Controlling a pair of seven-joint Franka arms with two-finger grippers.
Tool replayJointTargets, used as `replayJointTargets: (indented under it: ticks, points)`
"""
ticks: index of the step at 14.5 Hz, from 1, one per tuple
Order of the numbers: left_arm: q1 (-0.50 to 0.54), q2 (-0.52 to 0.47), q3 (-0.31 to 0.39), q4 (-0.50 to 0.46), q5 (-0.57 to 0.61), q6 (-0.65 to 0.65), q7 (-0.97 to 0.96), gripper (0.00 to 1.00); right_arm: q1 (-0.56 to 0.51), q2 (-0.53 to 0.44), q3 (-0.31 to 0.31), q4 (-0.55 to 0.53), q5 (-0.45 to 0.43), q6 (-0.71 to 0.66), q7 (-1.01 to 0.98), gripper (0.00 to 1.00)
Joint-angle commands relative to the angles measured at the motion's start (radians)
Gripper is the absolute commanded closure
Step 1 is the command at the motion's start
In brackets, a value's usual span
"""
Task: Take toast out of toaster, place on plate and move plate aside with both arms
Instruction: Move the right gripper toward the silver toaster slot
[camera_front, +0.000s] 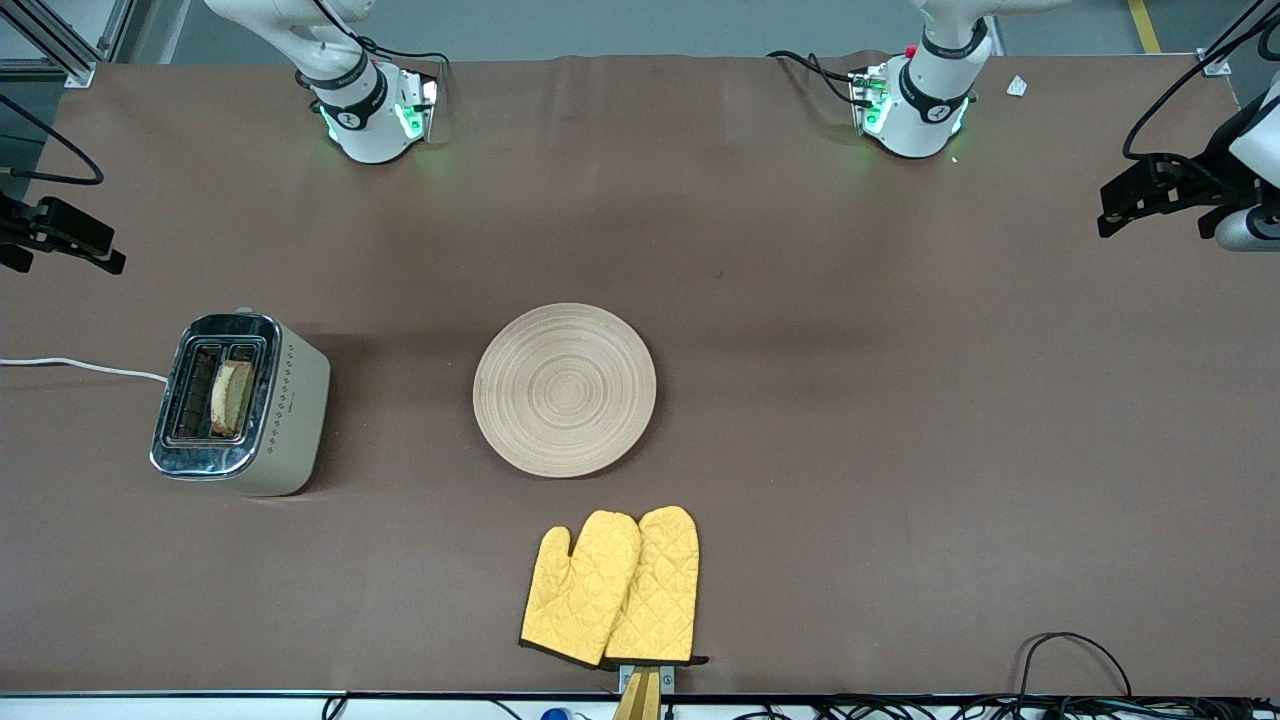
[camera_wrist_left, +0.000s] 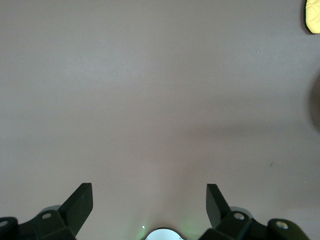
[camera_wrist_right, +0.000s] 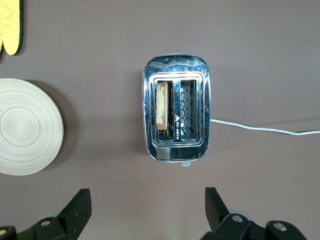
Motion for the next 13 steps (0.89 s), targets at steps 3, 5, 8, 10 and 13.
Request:
replayJointTargets:
  ticks: [3, 5, 8, 10, 13]
  points:
    - [0.007, -0.005, -0.002, 0.014, 0.014, -0.021, 0.015, 0.0, 0.013, 0.014, 0.009, -0.044, -0.004, 0.051, -0.001, 0.0]
    - [0.01, -0.005, -0.002, 0.014, 0.013, -0.021, 0.017, 0.0, 0.016, 0.037, 0.007, -0.08, -0.004, 0.108, -0.002, 0.0]
    - [0.005, -0.003, -0.002, 0.014, 0.01, -0.021, 0.012, 0.0, 0.016, 0.095, 0.007, -0.129, -0.004, 0.2, -0.002, 0.0]
    - [0.004, -0.002, -0.002, 0.014, 0.013, -0.021, 0.012, 0.0, 0.013, 0.143, 0.006, -0.139, -0.004, 0.249, -0.004, 0.0]
    - [0.002, -0.003, -0.002, 0.014, 0.016, -0.021, 0.012, 0.0, 0.016, 0.207, 0.004, -0.172, -0.01, 0.326, -0.005, 0.0]
